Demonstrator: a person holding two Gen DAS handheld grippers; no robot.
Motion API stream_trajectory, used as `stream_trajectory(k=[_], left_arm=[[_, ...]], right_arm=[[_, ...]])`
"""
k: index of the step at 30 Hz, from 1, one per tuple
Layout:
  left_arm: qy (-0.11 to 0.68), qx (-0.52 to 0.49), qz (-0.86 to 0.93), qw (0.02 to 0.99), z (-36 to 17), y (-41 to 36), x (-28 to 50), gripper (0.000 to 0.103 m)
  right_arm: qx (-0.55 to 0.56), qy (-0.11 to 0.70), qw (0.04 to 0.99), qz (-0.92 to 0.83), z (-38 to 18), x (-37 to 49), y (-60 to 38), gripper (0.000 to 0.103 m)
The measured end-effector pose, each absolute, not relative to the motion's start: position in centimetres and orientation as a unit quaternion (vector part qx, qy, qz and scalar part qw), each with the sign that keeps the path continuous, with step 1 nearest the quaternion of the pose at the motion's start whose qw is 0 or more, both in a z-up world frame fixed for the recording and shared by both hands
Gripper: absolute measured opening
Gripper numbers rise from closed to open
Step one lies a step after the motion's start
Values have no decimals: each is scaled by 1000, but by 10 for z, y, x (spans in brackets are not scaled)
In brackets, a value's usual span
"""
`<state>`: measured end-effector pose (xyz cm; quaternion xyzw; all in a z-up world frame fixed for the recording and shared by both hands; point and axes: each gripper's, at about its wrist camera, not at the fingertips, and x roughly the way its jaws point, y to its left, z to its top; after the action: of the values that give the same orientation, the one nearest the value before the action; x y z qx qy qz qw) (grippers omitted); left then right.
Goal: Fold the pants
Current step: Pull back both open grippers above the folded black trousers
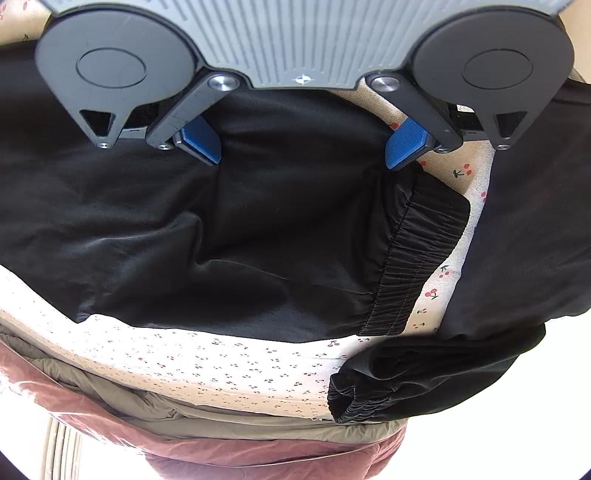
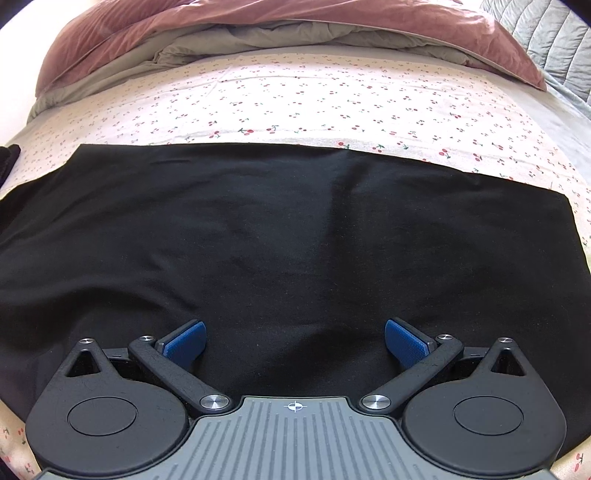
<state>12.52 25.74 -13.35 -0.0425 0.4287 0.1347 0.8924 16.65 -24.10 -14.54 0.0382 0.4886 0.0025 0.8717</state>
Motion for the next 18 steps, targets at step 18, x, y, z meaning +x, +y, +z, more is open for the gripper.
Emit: stream_trajectory(k=[18], left_arm=[[334,-67,-15,940,-32,91,106,92]], right_arm=[[130,486,851,-150,-140,104,-391,103]])
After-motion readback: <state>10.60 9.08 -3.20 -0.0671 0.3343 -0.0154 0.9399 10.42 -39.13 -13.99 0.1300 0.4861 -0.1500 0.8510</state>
